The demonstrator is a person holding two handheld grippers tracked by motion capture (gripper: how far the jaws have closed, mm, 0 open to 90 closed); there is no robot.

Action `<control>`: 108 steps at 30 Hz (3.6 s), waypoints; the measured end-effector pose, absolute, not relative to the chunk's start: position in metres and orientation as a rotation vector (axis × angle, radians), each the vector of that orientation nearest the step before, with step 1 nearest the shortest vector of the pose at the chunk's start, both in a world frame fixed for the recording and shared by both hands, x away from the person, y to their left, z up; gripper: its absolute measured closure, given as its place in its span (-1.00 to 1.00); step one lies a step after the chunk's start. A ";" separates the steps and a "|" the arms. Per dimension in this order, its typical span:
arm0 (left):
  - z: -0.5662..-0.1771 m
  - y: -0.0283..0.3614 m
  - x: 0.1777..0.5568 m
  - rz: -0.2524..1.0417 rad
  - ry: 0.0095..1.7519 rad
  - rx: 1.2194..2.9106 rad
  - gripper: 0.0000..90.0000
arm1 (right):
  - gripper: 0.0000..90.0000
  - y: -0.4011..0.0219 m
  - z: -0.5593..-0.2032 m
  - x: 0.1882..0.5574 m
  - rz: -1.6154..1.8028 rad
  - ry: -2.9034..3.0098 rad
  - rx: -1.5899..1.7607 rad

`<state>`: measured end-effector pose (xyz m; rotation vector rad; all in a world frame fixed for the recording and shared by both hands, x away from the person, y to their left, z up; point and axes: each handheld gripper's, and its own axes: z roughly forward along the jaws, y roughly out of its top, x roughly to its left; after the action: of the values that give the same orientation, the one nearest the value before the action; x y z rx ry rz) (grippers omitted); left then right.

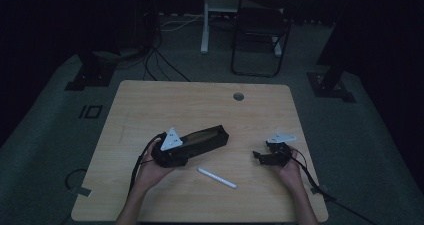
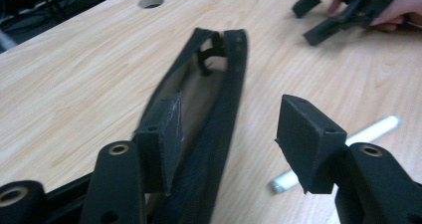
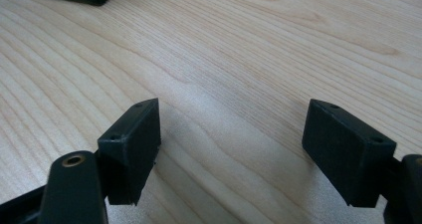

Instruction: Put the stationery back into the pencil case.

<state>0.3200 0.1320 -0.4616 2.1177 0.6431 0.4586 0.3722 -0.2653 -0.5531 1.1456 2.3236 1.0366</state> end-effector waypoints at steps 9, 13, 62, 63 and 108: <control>-0.465 0.111 0.313 0.388 0.578 2.134 -0.09 | -0.49 -0.265 -0.553 0.372 1.036 2.324 1.147; -0.470 0.100 0.311 0.352 0.536 2.160 -0.12 | -0.49 -0.265 -0.553 0.372 1.036 2.324 1.146; -0.539 0.066 0.314 0.138 0.434 2.374 0.22 | -0.49 -0.265 -0.553 0.372 1.037 2.324 1.146; -0.539 0.068 0.314 0.144 0.438 2.374 0.25 | -0.49 -0.265 -0.553 0.372 1.036 2.324 1.146; -0.531 0.108 0.300 0.190 0.477 2.405 0.75 | -0.49 -0.266 -0.553 0.373 1.046 2.325 1.151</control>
<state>0.2999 0.1077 -0.5312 2.4049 0.4774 0.1902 0.3725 -0.2661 -0.5530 1.1514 2.3247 1.0459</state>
